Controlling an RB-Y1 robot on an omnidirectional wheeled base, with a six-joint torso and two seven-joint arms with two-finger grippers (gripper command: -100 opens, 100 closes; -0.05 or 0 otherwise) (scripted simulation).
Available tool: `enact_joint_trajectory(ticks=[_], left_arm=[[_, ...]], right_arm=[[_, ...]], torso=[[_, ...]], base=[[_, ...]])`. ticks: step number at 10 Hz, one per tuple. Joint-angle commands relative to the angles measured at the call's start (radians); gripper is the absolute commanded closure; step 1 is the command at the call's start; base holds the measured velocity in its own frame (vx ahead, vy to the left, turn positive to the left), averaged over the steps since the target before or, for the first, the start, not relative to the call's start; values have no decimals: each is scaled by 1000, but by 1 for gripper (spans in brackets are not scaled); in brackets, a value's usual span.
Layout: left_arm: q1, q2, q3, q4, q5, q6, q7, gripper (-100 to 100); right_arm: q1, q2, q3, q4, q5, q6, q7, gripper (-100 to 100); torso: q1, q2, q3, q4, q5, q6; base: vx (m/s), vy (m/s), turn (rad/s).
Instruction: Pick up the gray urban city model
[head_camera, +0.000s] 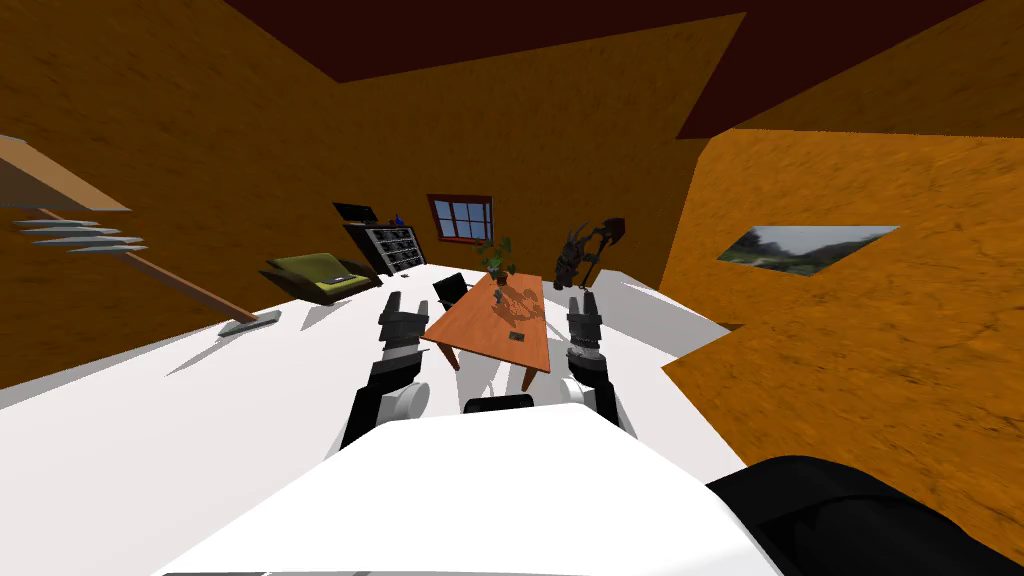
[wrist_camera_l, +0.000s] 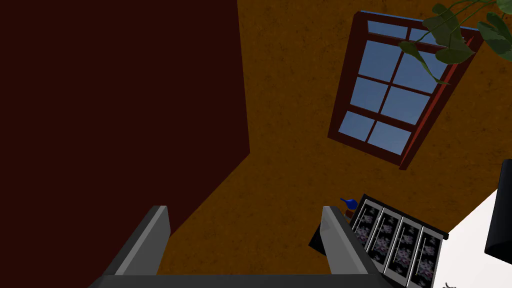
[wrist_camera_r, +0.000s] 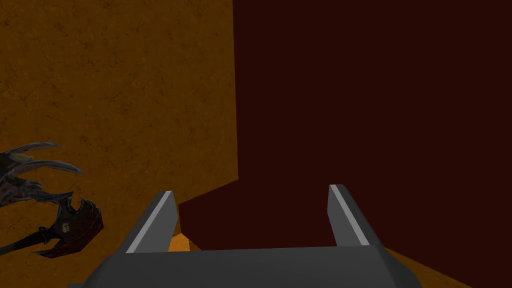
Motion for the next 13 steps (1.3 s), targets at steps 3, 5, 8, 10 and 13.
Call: enact_joint_trajectory(ticks=[3, 5, 8, 10, 13], left_arm=[[0, 0, 0, 0, 0, 0, 0, 0], [0, 0, 0, 0, 0, 0, 0, 0], [0, 0, 0, 0, 0, 0, 0, 0], [0, 0, 0, 0, 0, 0, 0, 0], [0, 0, 0, 0, 0, 0, 0, 0]], right_arm=[[20, -81, 32, 53, 7, 4, 17, -100], [39, -140, 66, 108, 15, 7, 33, -100], [63, -212, 110, 180, 27, 10, 53, -100], [88, -274, 162, 247, 43, 13, 75, -100], [101, -326, 191, 317, 52, 14, 86, -100]], torso=[[1, 1, 0, 0, 0, 0], [2, 1, 1, 0, 0, 0], [3, 3, 2, 1, 1, 0], [2, 2, 1, 0, 1, 0], [3, 2, 1, 0, 1, 0]], base=[[-10, 14, 88], [-22, 31, 143], [-39, 46, 142], [-31, 46, 181], [-20, 45, 109]])
